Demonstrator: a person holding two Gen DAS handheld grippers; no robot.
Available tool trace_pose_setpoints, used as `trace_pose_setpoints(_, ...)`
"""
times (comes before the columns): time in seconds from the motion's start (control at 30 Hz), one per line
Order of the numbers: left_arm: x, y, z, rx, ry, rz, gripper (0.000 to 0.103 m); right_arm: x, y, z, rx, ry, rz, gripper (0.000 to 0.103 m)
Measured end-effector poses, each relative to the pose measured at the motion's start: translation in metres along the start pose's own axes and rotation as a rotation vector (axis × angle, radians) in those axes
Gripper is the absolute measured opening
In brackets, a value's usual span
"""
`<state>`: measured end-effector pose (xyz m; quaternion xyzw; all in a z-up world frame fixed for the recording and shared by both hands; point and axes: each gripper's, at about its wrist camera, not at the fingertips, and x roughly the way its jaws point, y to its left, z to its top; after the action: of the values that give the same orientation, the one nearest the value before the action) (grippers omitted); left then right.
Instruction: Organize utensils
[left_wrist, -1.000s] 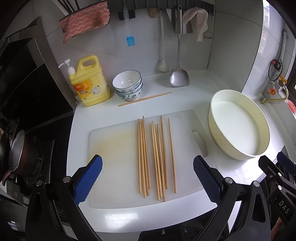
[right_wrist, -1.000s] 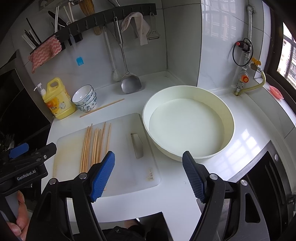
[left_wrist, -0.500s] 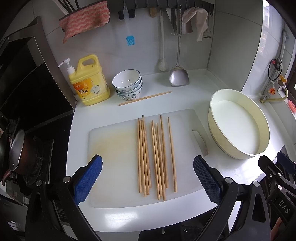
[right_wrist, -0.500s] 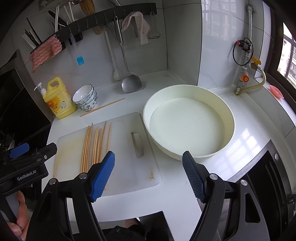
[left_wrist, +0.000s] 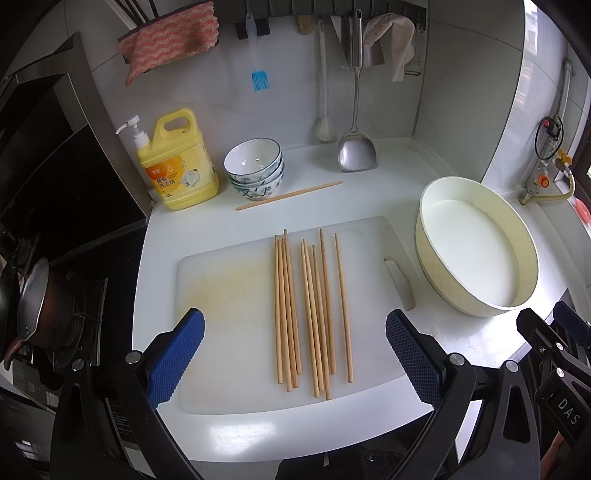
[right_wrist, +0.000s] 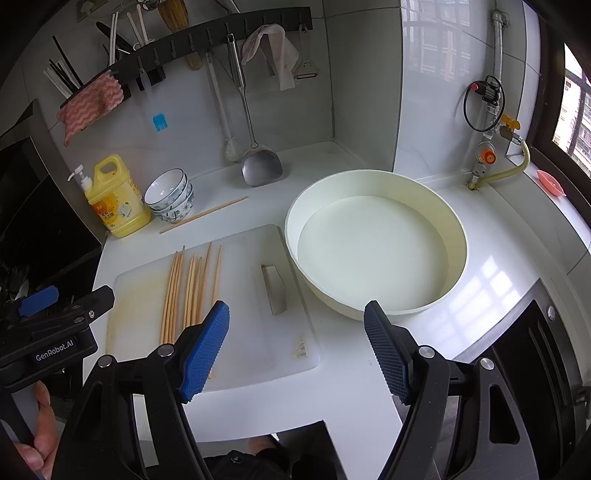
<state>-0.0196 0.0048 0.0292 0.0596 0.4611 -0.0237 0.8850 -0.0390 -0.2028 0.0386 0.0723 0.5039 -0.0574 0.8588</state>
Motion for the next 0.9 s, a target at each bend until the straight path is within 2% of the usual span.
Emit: trace_pose_setpoints(0.9, 0.0001, 0.0005, -0.0010, 0.000, -0.002, 0.001, 0.097, -0.0025, 0.0014, -0.0024, -0.010, -0.002, 0.004, 0.072)
